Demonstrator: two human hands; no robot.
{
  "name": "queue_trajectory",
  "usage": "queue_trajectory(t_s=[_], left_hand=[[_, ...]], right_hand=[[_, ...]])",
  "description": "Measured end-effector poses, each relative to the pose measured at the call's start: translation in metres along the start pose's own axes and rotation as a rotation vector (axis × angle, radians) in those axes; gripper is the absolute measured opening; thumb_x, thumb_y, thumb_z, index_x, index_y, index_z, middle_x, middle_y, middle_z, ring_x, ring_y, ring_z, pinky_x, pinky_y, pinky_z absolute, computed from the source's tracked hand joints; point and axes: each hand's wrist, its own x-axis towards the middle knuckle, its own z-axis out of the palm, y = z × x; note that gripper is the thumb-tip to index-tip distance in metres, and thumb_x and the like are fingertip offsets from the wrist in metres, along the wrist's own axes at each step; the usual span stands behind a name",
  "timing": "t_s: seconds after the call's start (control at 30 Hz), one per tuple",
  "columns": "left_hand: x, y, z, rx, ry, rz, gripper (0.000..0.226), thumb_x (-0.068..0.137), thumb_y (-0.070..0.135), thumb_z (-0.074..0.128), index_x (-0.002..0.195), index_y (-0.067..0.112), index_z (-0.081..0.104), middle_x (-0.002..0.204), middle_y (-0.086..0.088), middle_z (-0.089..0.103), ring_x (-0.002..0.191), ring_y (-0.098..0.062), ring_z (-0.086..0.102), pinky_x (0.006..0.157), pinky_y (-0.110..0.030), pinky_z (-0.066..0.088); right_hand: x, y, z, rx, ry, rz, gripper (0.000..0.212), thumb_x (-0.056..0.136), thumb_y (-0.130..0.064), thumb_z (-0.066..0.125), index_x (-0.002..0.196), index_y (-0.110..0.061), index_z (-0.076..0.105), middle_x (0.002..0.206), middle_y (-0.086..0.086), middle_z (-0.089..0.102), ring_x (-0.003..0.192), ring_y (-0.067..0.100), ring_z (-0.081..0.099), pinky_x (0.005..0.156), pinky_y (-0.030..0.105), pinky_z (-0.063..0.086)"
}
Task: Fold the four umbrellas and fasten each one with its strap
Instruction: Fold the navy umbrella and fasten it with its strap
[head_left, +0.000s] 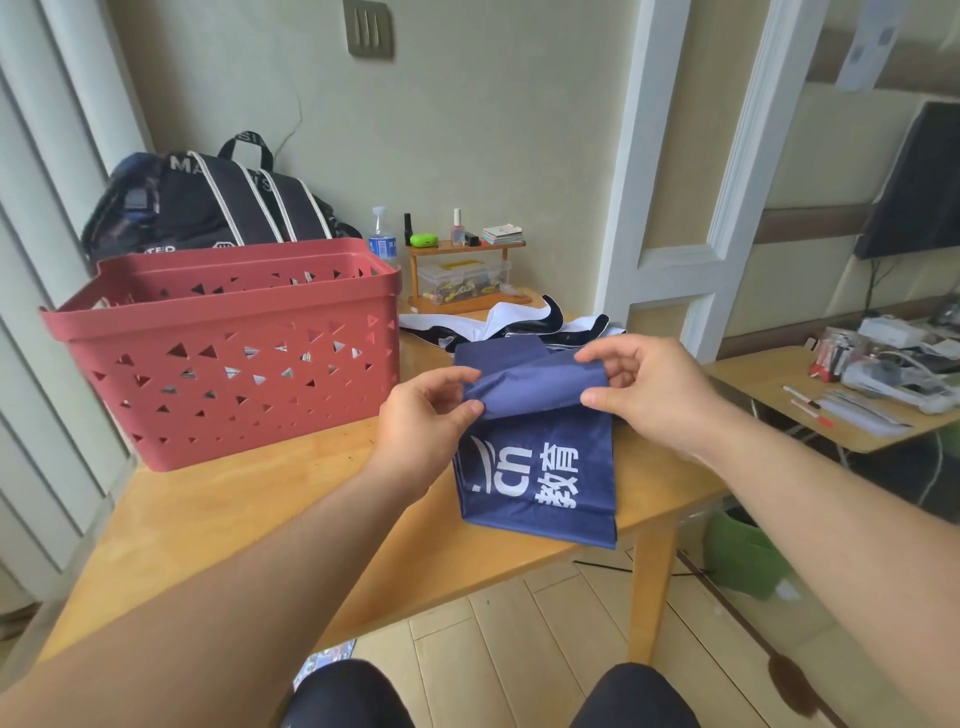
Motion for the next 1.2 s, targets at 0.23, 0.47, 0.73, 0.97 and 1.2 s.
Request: queue_trajectory(t_s=[0.23,0.47,0.73,0.97,1.2], left_hand=[[-0.018,-0.015,-0.005,0.009,-0.113,-0.032,0.027,0.081,0.01,0.089,0.092,0.032,0.078,0.08,0.004,0.063,0.07,-0.012,0.06,0.08,-0.041,0.059],[-0.025,-0.016,-0.009,0.013,-0.178,-0.045,0.023,0.086,0.008,0.084,0.096,0.028,0.077,0.075,0.011,0.06,0.066,-0.006,0.055,0.074,-0.028,0.052],[-0.028,-0.022,-0.02,0.311,-0.274,0.034,0.025,0.085,0.023,0.085,0.101,0.039,0.074,0.081,0.013,0.072,0.094,-0.01,0.072,0.096,-0.031,0.054],[-0.034,-0.018,-0.023,0.661,-0.335,0.204,0.014,0.085,0.018,0.075,0.088,0.032,0.077,0.082,0.017,0.071,0.082,-0.001,0.064,0.078,-0.013,0.047],[-0.027,-0.012,-0.018,0.861,-0.346,0.532,0.036,0.073,0.042,0.066,0.108,0.033,0.065,0.097,0.011,0.058,0.092,-0.018,0.051,0.085,-0.034,0.045]], right_hand=[[-0.042,0.027,0.013,-0.253,0.099,-0.01,0.032,0.079,-0.015,0.088,0.099,-0.038,0.076,0.086,-0.015,0.069,0.083,0.002,0.062,0.071,0.006,0.044],[-0.056,0.05,0.024,-0.274,0.172,-0.067,0.029,0.08,-0.015,0.088,0.08,-0.038,0.071,0.087,-0.017,0.067,0.09,0.0,0.058,0.074,0.012,0.045],[-0.06,0.075,0.023,-0.678,0.061,-0.517,0.024,0.071,-0.001,0.085,0.074,-0.021,0.073,0.106,-0.01,0.065,0.108,0.023,0.052,0.091,0.035,0.041],[-0.061,0.08,0.029,-0.731,-0.018,-0.507,0.041,0.07,-0.001,0.085,0.103,-0.022,0.073,0.088,-0.013,0.064,0.095,0.021,0.057,0.082,0.038,0.049],[-0.06,0.08,0.032,-0.707,-0.059,-0.465,0.034,0.08,-0.004,0.079,0.104,-0.028,0.079,0.091,-0.016,0.063,0.096,0.018,0.056,0.084,0.039,0.046]])
